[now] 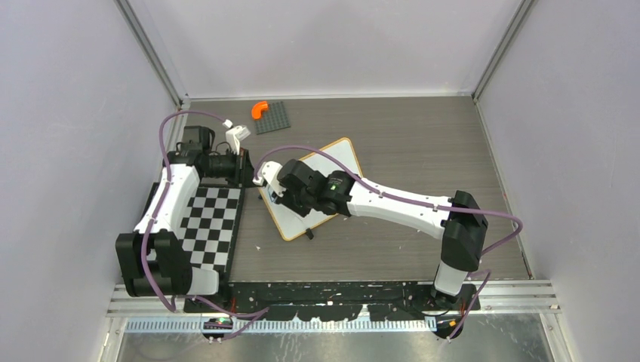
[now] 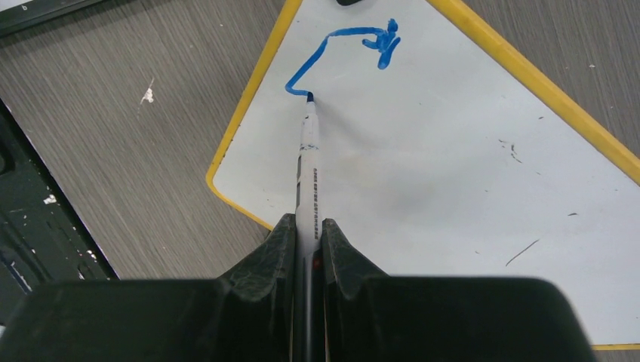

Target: Write a sentence on the whiteboard

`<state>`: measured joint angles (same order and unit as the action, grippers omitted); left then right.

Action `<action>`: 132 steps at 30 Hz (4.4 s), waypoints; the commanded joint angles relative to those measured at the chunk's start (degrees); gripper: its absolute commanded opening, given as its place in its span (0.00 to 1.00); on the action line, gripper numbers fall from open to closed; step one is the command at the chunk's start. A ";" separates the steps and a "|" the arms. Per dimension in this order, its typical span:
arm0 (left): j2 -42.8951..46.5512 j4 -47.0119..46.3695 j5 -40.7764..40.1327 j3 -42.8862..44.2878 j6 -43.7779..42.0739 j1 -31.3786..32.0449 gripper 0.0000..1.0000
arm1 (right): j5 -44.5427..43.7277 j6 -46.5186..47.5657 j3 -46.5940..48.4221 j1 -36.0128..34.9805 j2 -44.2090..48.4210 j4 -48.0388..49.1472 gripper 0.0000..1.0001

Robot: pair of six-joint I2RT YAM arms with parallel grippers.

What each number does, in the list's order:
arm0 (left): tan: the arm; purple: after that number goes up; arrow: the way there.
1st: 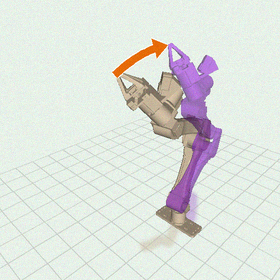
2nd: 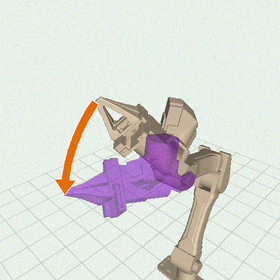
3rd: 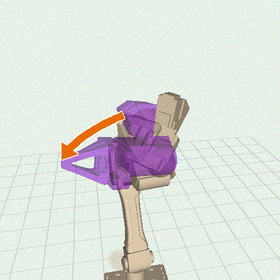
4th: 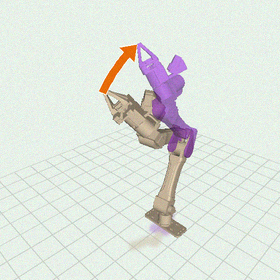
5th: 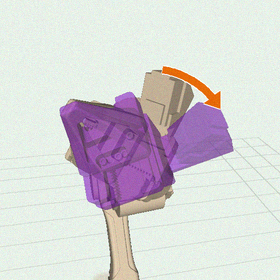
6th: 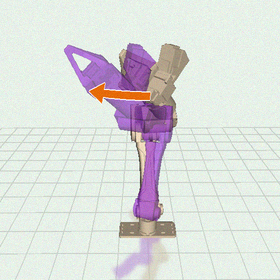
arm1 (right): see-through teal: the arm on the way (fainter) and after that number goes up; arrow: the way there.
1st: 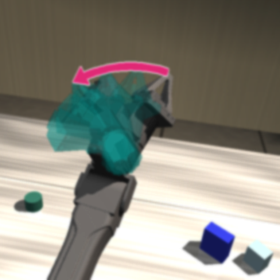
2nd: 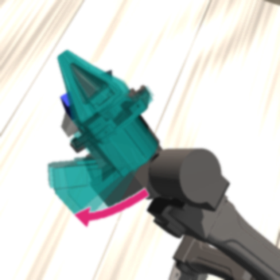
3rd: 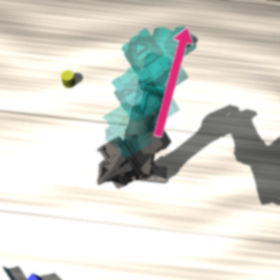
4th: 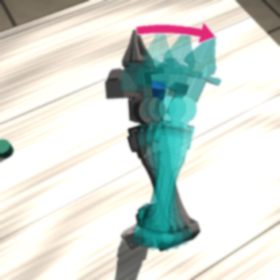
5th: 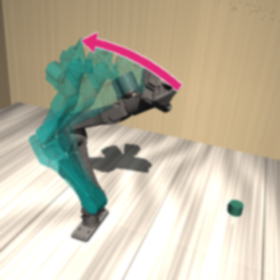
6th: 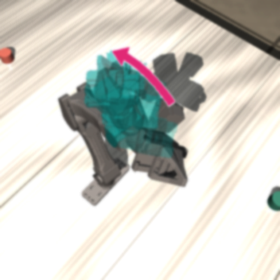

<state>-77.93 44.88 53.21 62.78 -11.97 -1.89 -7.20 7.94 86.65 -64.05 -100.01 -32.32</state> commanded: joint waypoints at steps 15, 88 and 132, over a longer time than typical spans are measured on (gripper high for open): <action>-3.28 8.28 -0.57 6.80 -8.51 0.25 0.00 | 2.63 0.08 2.14 1.72 6.30 -1.45 0.00; -6.38 10.14 -1.44 9.46 -11.45 4.58 0.00 | 6.41 -1.93 -2.03 6.24 3.50 3.33 0.00; -6.19 10.31 -1.36 9.11 -11.64 4.55 0.00 | 6.09 0.08 0.03 7.02 5.14 0.65 0.00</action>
<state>-84.16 54.59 51.79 71.94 -22.96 2.24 -1.85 7.44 85.62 -56.99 -96.16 -33.04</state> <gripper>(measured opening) 0.098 0.188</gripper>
